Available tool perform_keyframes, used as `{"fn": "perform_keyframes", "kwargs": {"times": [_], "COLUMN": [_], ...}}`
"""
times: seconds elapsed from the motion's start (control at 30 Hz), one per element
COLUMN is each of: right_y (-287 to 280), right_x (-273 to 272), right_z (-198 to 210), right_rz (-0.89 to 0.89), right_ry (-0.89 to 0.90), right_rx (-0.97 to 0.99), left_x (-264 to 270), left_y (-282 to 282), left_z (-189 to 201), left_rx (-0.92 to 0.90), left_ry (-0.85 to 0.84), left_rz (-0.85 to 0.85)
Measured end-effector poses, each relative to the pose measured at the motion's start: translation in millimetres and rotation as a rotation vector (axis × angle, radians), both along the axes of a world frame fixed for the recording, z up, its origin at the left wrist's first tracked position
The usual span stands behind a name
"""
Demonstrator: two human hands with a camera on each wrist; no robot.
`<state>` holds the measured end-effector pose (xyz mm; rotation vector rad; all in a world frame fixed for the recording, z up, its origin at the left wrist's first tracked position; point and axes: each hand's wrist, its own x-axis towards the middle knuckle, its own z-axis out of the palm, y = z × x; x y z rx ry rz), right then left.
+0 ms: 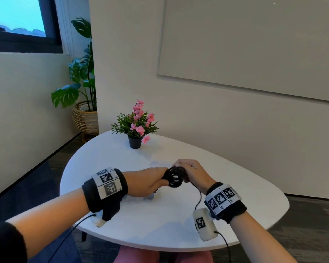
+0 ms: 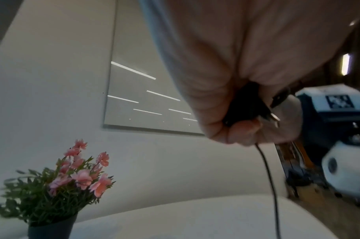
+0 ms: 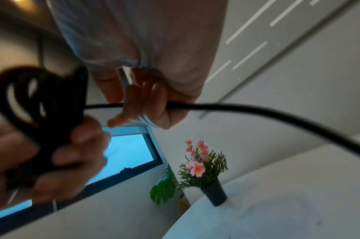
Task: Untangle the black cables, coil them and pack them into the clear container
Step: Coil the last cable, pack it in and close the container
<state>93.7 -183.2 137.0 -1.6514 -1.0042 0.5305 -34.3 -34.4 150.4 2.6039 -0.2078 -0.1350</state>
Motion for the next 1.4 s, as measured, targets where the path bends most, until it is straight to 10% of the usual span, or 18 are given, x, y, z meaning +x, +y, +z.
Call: {"fn": "perform_keyframes", "kwargs": {"times": [0.1, 0.2, 0.33, 0.47, 0.7, 1.13, 1.4], "right_y": [8.8, 14.4, 19.8, 26.1, 34.8, 35.4, 48.8], "right_x": [-5.3, -11.5, -23.7, -16.5, 11.8, 5.5, -25.2], "right_z": [-4.7, -22.8, -45.8, -48.3, -34.2, -77.1, -97.4], "right_rz": [-0.069, -0.149, -0.048, -0.034, -0.199, -0.290, -0.133], "right_ry": [0.065, -0.290, -0.574, -0.858, -0.931, -0.326, -0.552], "right_rx": [0.097, -0.062, -0.377, -0.348, -0.118, -0.074, -0.612], "left_x": [2.6, 13.7, 35.3, 40.3, 42.2, 43.3, 53.9], "left_y": [-2.9, 6.6, 34.2, 47.3, 42.5, 38.2, 21.5], "left_z": [15.7, 26.9, 20.1, -12.2, -35.9, -40.5, -56.6], "left_rx": [-0.137, -0.192, 0.112, 0.730, 0.958, 0.500, 0.348], "left_ry": [-0.231, -0.403, -0.329, -0.183, -0.381, -0.521, -0.422], "left_rz": [0.130, 0.319, 0.527, 0.417, 0.007, 0.167, 0.517]}}
